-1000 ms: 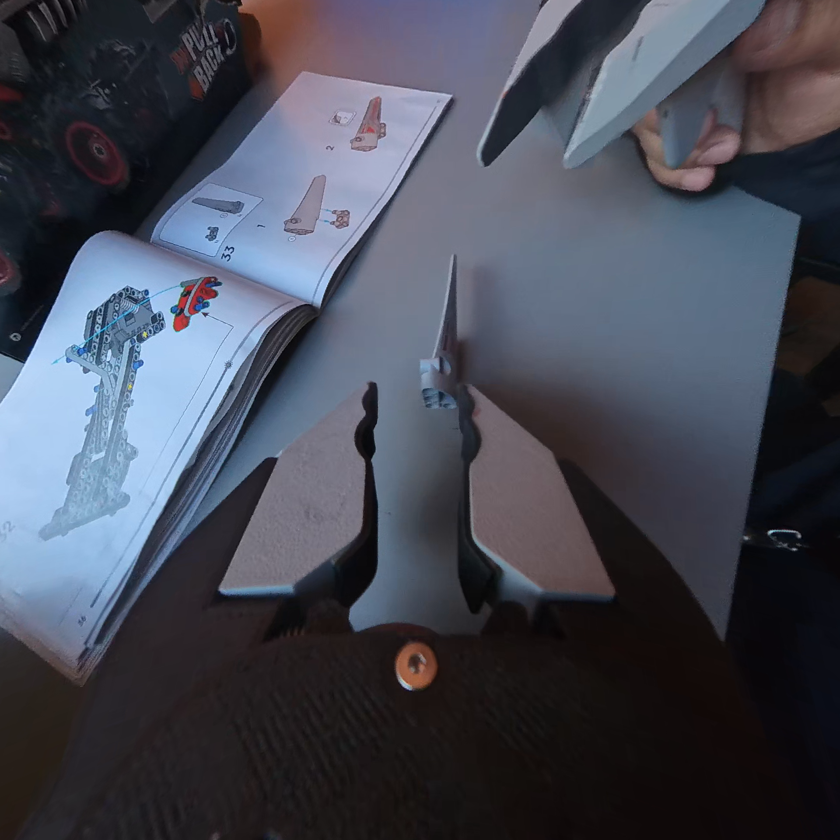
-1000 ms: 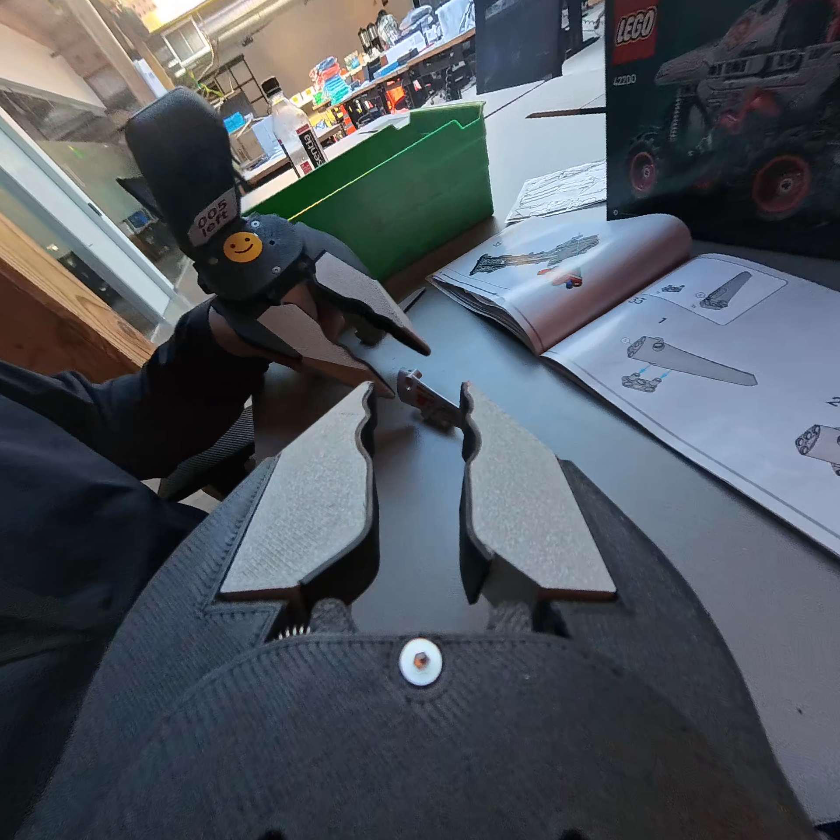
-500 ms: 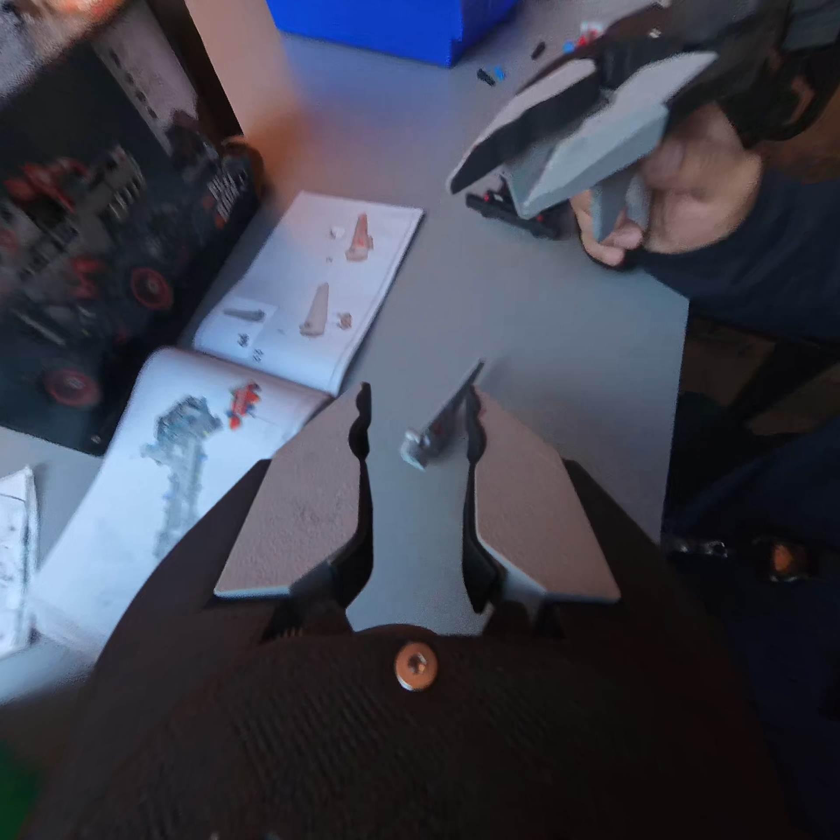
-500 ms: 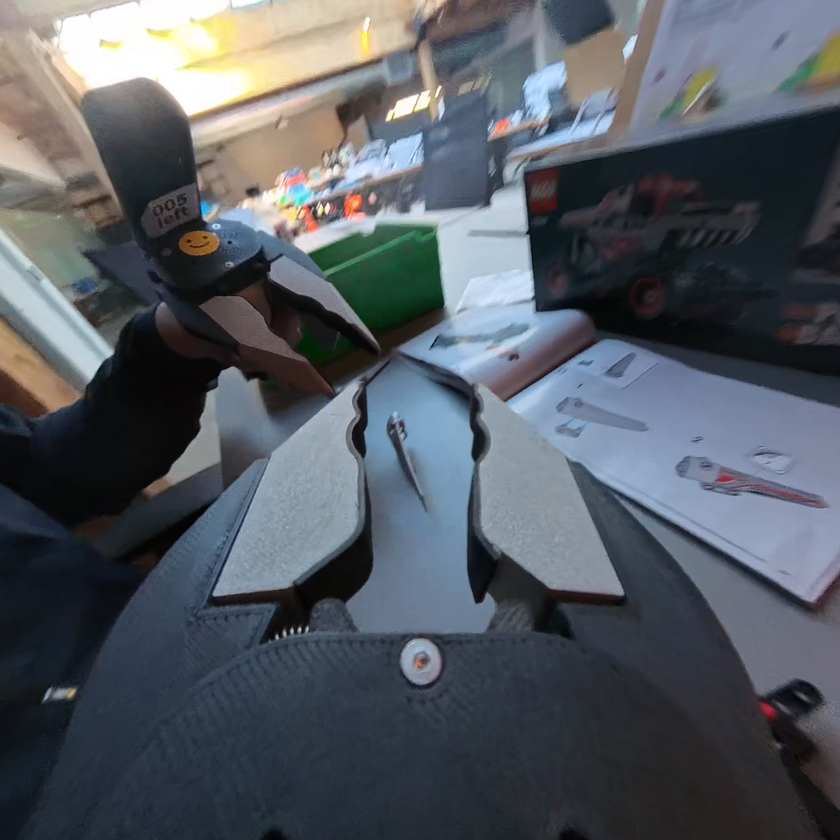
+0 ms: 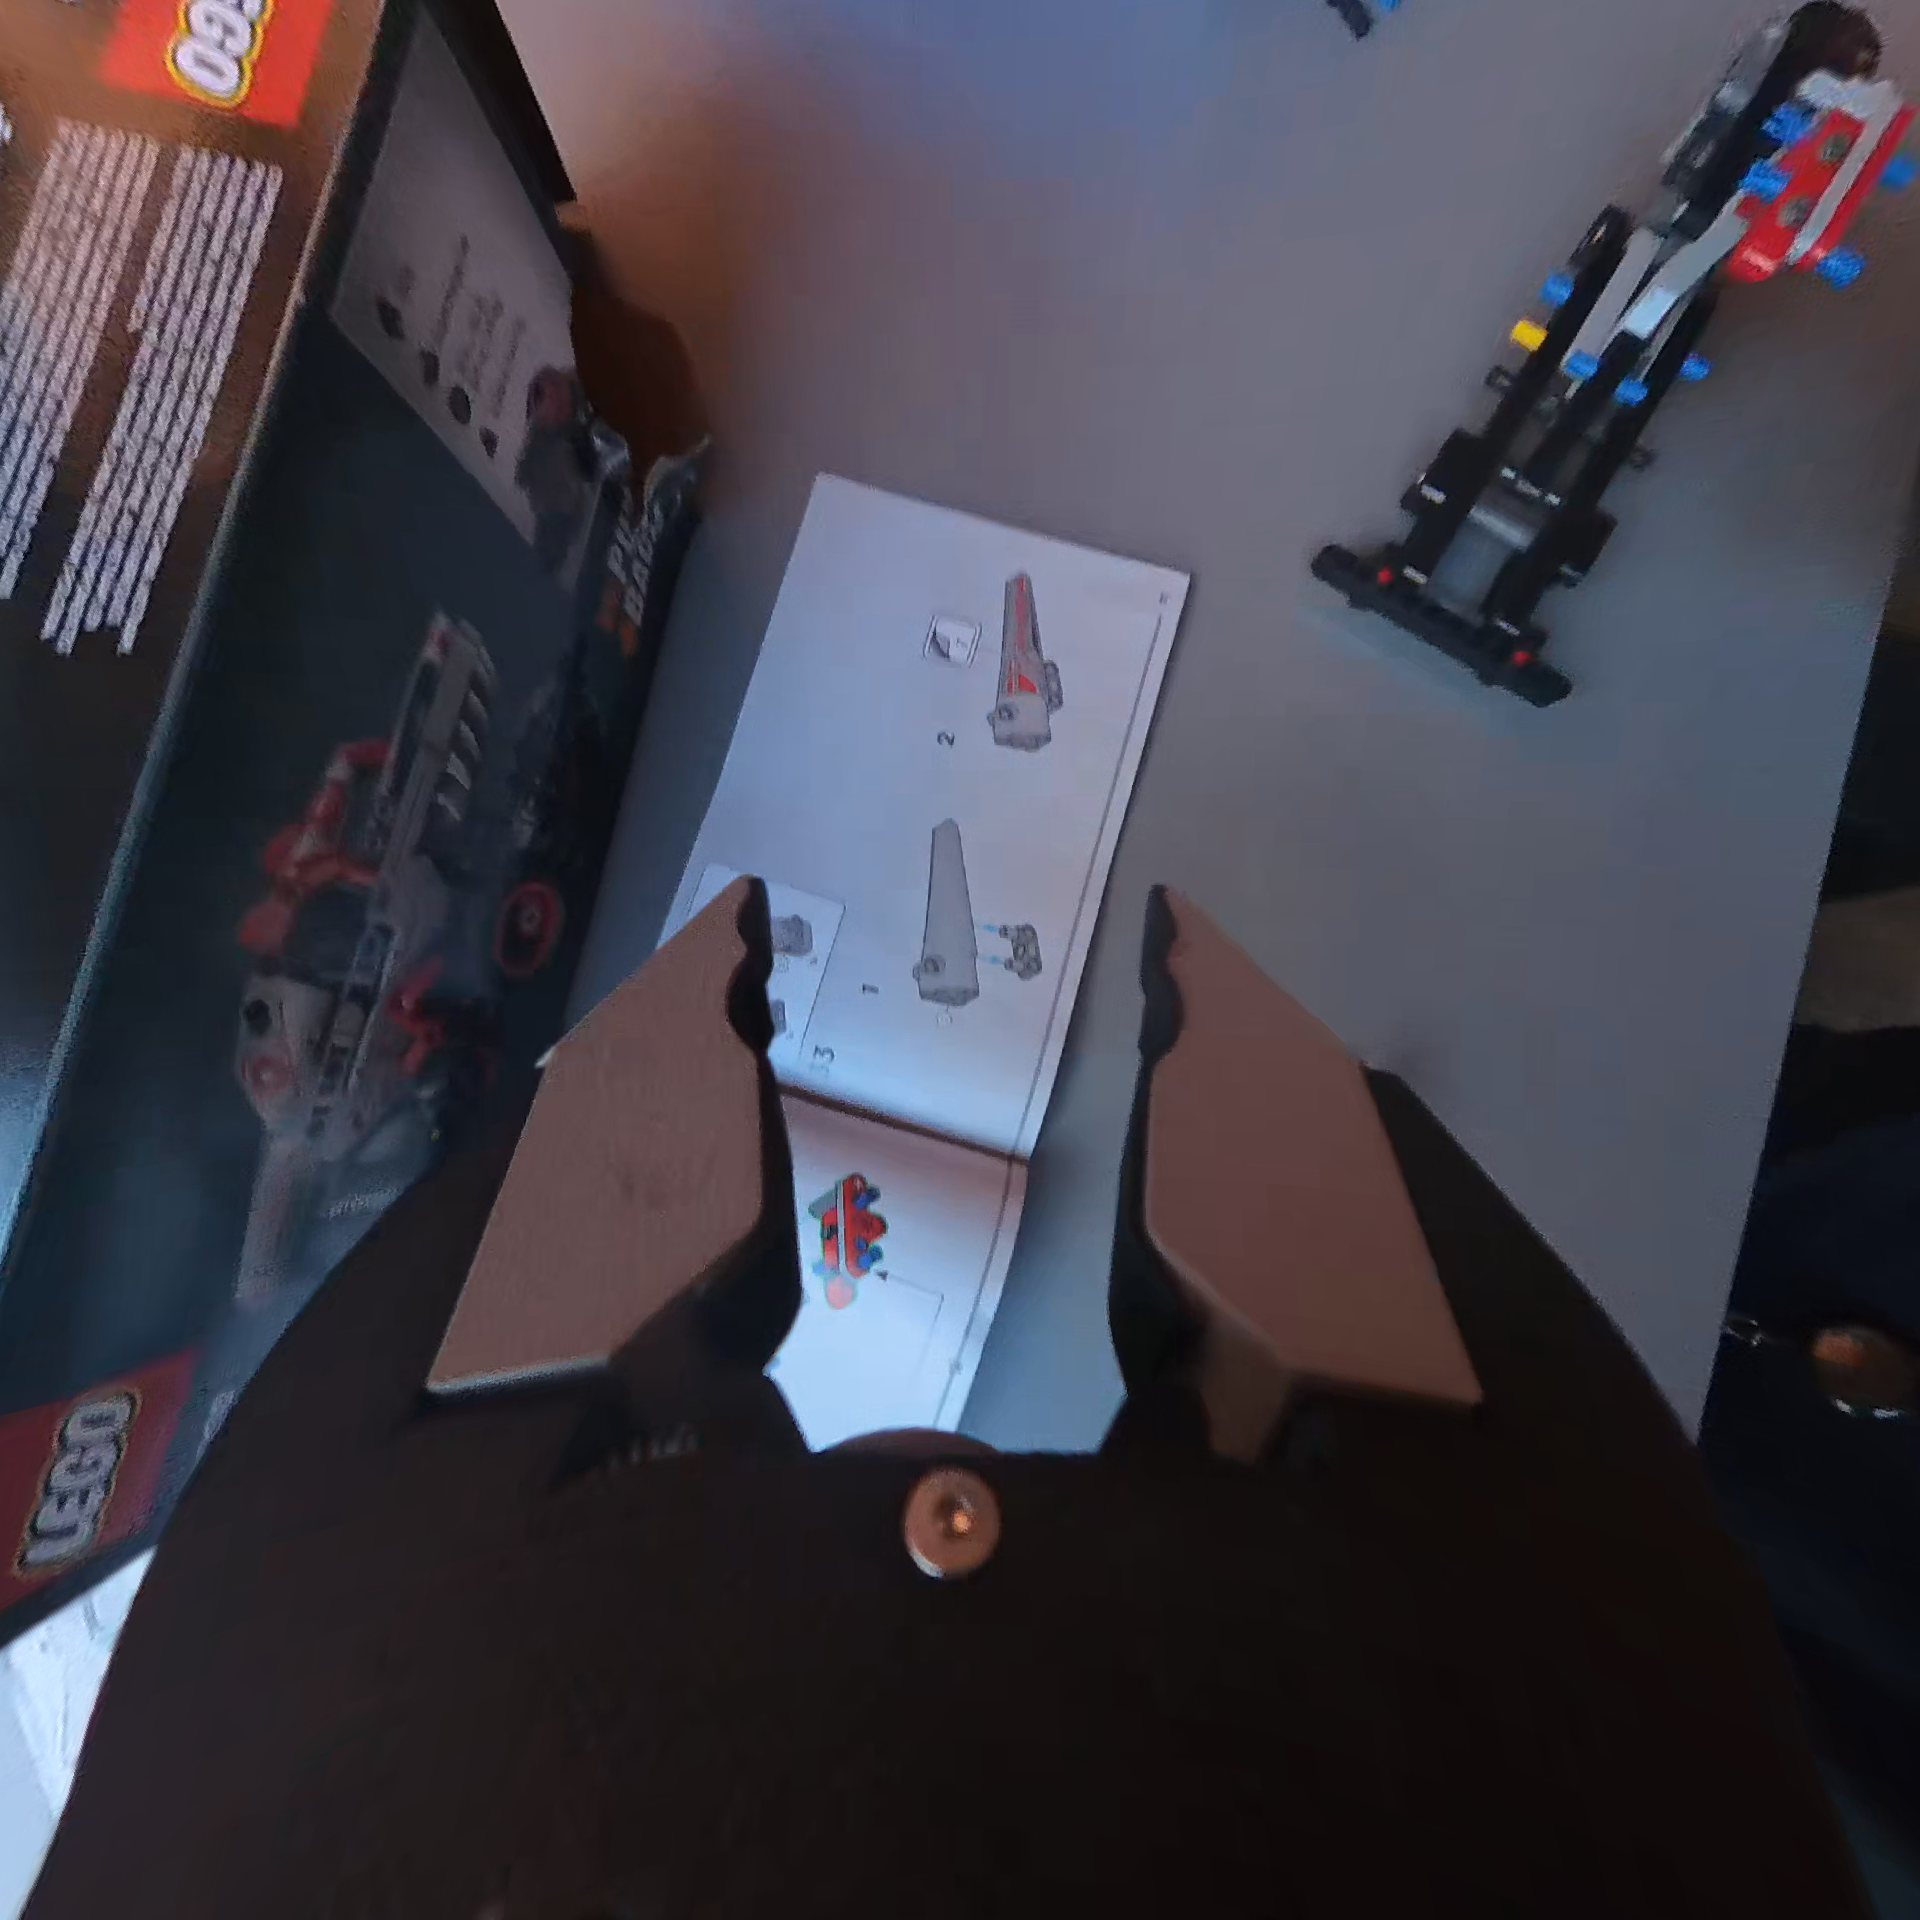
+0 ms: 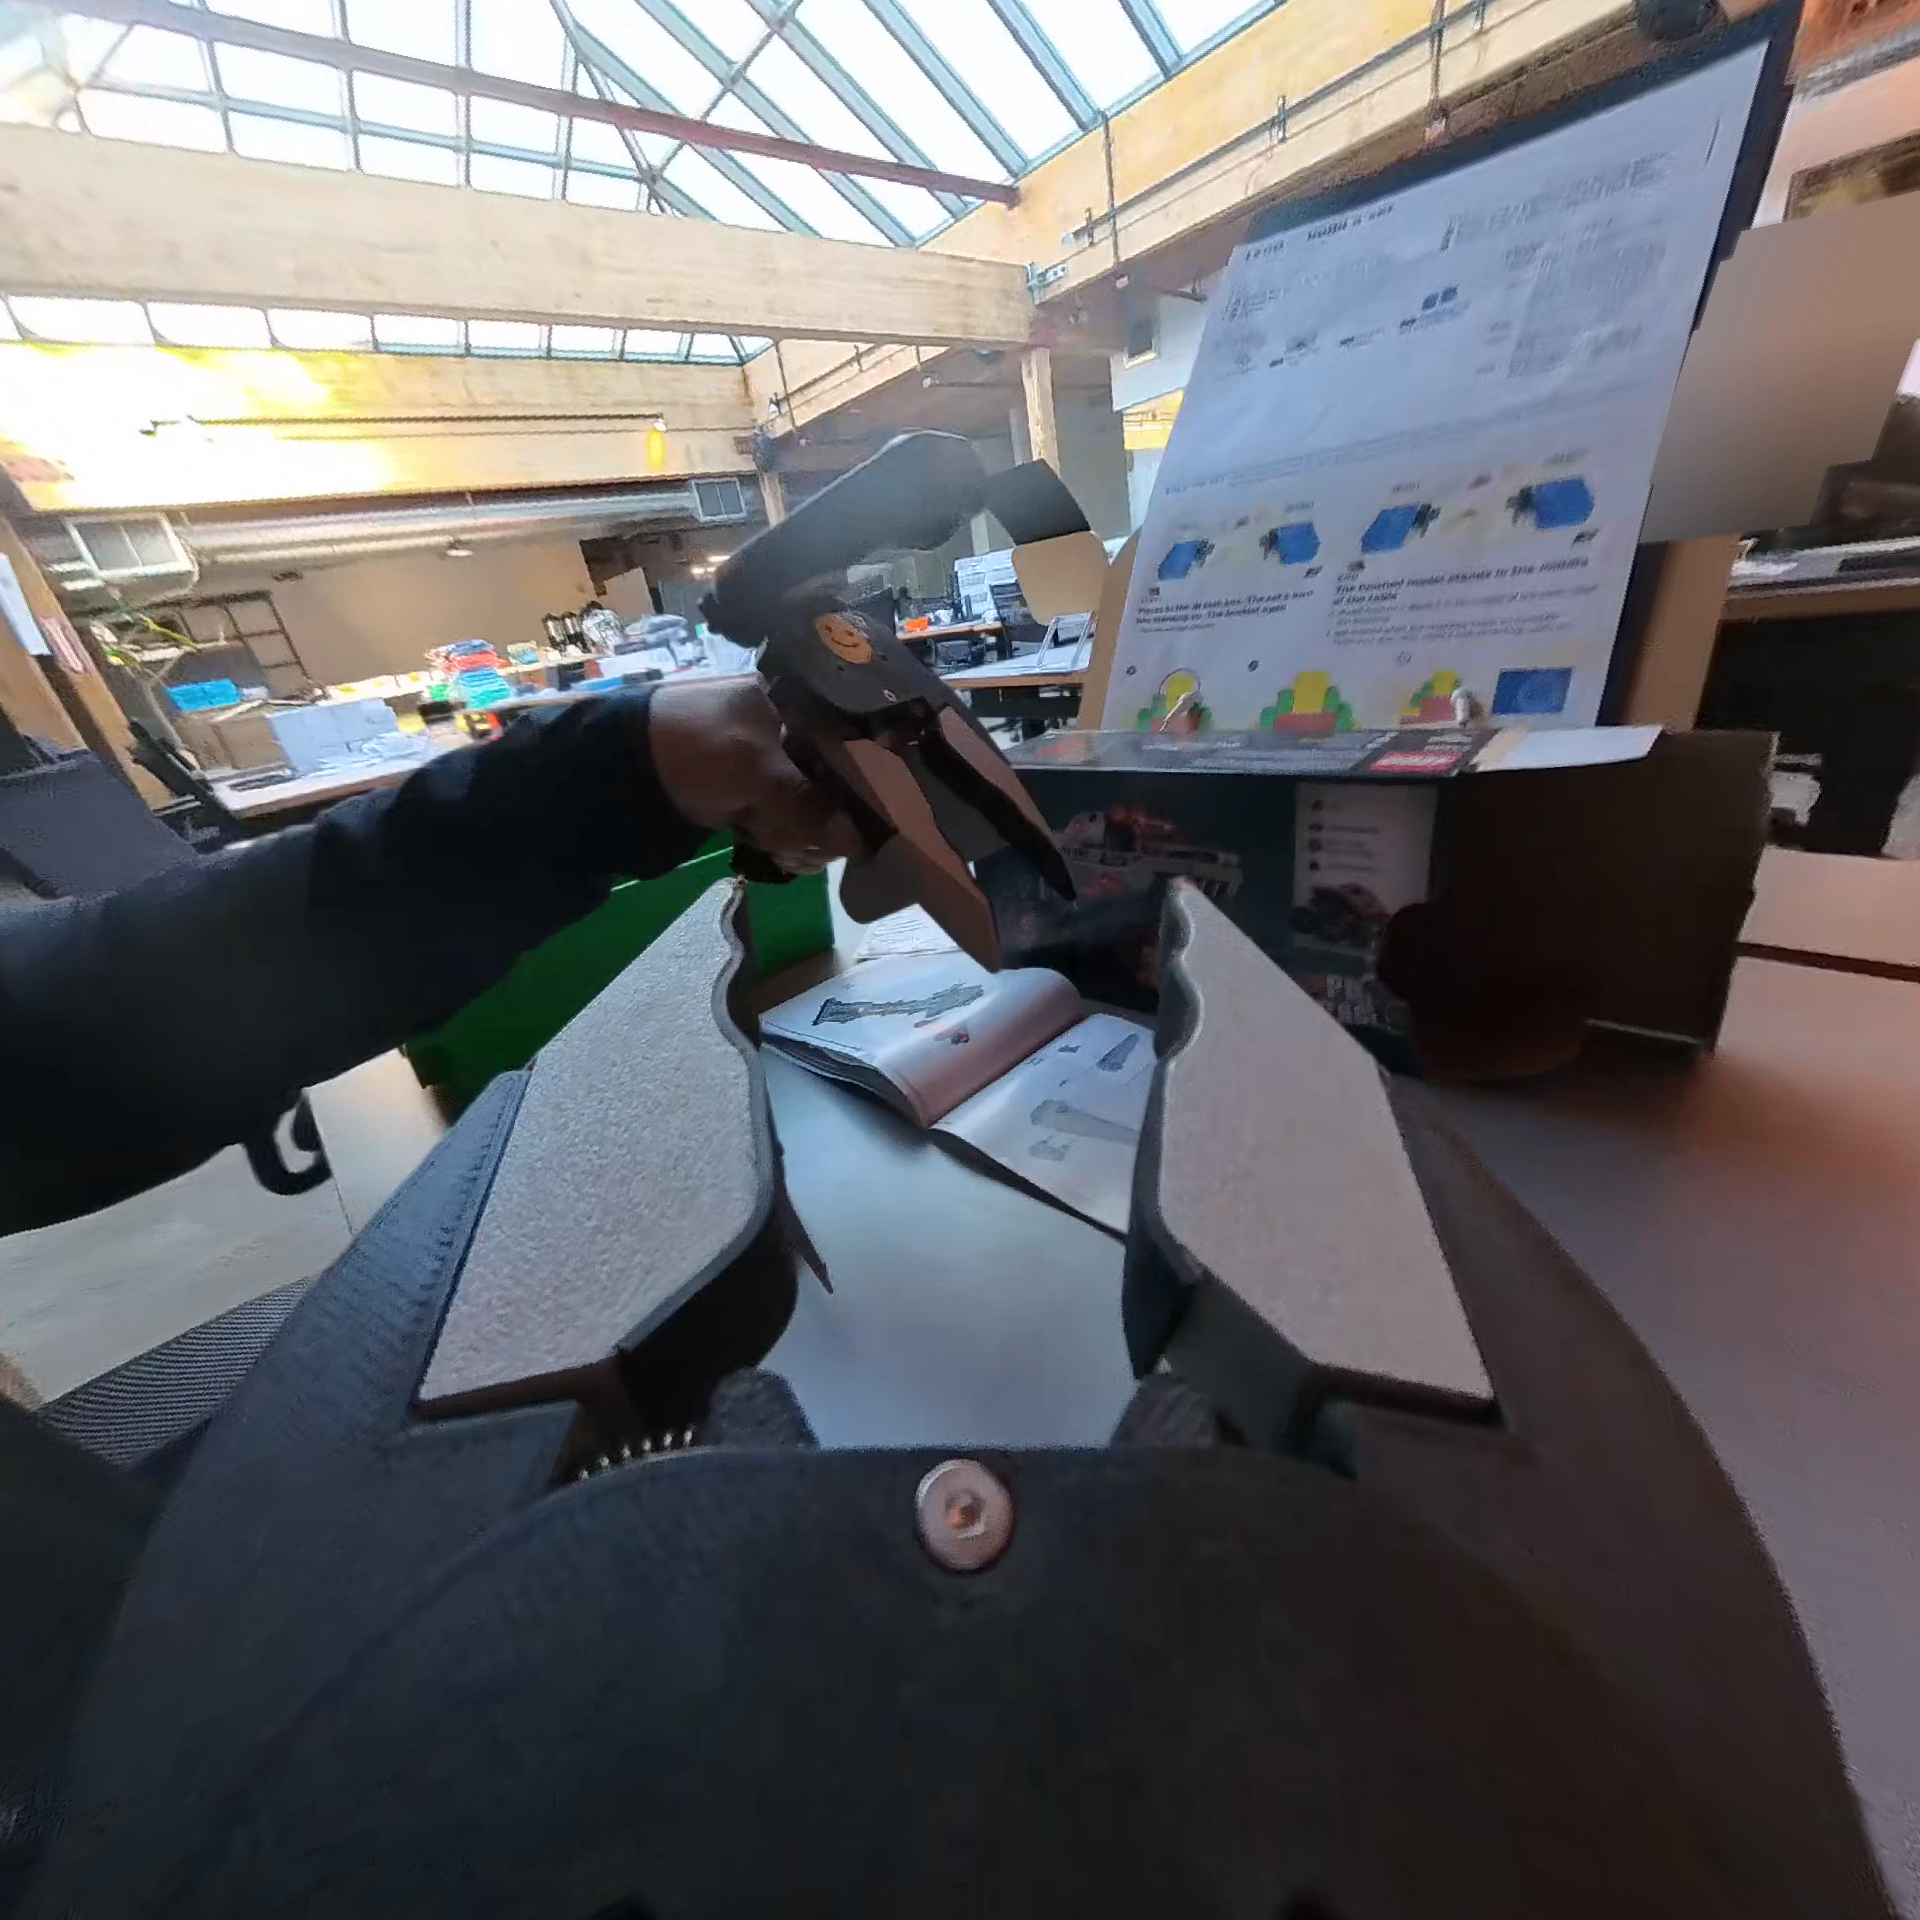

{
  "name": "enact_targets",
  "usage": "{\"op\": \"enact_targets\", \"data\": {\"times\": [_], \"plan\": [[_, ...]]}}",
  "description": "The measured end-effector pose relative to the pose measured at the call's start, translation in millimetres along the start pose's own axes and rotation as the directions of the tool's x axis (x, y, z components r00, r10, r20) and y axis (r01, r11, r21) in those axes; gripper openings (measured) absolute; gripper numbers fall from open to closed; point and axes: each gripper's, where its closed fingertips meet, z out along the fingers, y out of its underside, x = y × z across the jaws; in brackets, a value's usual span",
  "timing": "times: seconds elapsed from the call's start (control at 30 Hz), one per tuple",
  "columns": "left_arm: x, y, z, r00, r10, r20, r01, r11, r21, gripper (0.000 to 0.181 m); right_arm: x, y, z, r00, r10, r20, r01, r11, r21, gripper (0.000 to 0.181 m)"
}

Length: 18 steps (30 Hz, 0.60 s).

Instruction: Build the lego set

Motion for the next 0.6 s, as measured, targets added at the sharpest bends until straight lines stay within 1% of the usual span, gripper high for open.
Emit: {"op": "enact_targets", "data": {"times": [0.03,0.1,0.2,0.27,0.33,0.4,0.43,0.47,0.6], "plan": [[0,-4,4,1.000,0.005,0.000,-0.005,1.000,0.004,0.070,-1,-4,-2,1.000,-0.006,-0.001,0.006,1.000,0.005,0.073],[-1,-8,15,1.000,0.024,0.008,-0.024,1.000,-0.003,0.070,-1,-11,-5,1.000,-0.001,0.004,0.001,1.000,0.019,0.072],[4,-6,40,0.998,0.058,-0.017,-0.059,0.997,-0.055,0.072,-2,-13,-4,1.000,0.012,0.023,-0.013,1.000,0.020,0.071],[11,1,64,0.994,0.085,-0.063,-0.091,0.991,-0.102,0.074,-1,-7,0,1.000,0.014,0.025,-0.014,1.000,-0.004,0.069],[10,12,87,0.989,0.138,-0.058,-0.146,0.976,-0.163,0.076,-2,-1,4,0.999,0.027,0.044,-0.026,0.999,-0.030,0.068],[6,22,104,0.984,0.171,-0.053,-0.179,0.957,-0.230,0.078,-7,6,8,0.996,0.042,0.074,-0.038,0.998,-0.059,0.066],[5,26,109,0.985,0.158,-0.065,-0.170,0.951,-0.259,0.082,-9,10,9,0.995,0.044,0.087,-0.038,0.996,-0.077,0.065],[4,25,110,0.988,0.131,-0.082,-0.148,0.953,-0.264,0.080,-11,13,10,0.995,0.042,0.094,-0.033,0.995,-0.092,0.064],[-11,25,108,0.986,0.142,-0.089,-0.161,0.953,-0.256,0.052,-18,17,11,0.993,0.025,0.113,-0.011,0.993,-0.115,0.059]]}}
